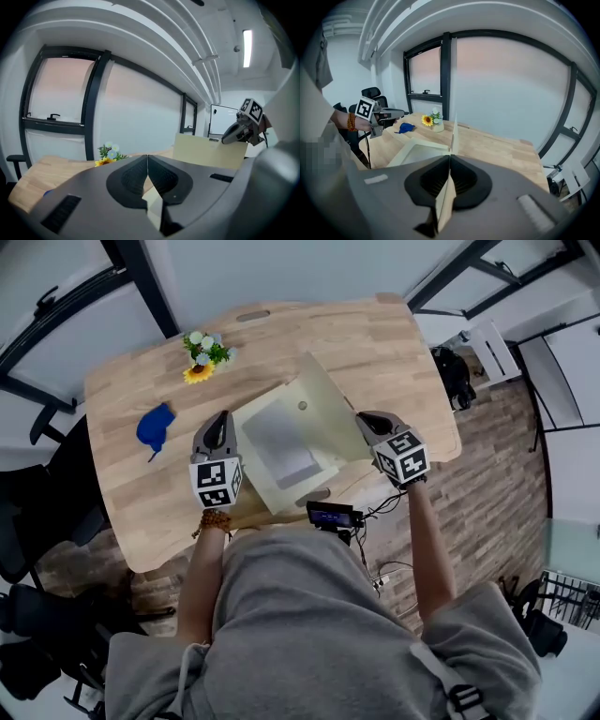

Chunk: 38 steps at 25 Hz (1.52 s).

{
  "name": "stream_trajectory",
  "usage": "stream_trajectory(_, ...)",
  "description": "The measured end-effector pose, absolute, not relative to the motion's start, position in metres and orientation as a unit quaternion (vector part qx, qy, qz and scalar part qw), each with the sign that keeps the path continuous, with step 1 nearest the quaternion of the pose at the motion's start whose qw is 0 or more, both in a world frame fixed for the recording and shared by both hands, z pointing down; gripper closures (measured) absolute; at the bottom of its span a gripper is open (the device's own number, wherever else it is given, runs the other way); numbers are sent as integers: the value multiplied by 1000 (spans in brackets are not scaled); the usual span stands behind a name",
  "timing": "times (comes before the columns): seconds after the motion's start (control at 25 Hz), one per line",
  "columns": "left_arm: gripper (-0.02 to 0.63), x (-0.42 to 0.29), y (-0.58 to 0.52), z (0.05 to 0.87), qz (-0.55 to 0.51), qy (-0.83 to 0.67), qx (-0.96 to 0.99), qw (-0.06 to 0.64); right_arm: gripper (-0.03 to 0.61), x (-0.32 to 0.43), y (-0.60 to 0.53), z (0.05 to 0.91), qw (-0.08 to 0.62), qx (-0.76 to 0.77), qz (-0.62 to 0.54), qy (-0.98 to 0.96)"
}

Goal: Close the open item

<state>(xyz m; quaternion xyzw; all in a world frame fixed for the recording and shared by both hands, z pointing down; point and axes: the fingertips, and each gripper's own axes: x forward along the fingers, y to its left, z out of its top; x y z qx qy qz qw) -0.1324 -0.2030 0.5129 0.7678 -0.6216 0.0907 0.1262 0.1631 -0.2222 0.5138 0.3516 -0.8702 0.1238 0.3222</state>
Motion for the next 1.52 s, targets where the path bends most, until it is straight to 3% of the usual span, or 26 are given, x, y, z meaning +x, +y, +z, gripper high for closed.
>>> stream_trajectory(0.24,603,-135,-171,541,118,-596,787,107,561,149,-212,513,311,349,148,-871)
stream_trajectory(0.84,603,-130,-114,640,203,-552,789,176,549,102,-183,517,282,313,249,-872)
stream_trajectory(1.52,601,-103,-97,691,245,-505,797,224,541,70,-158,528,294,268,279,-874)
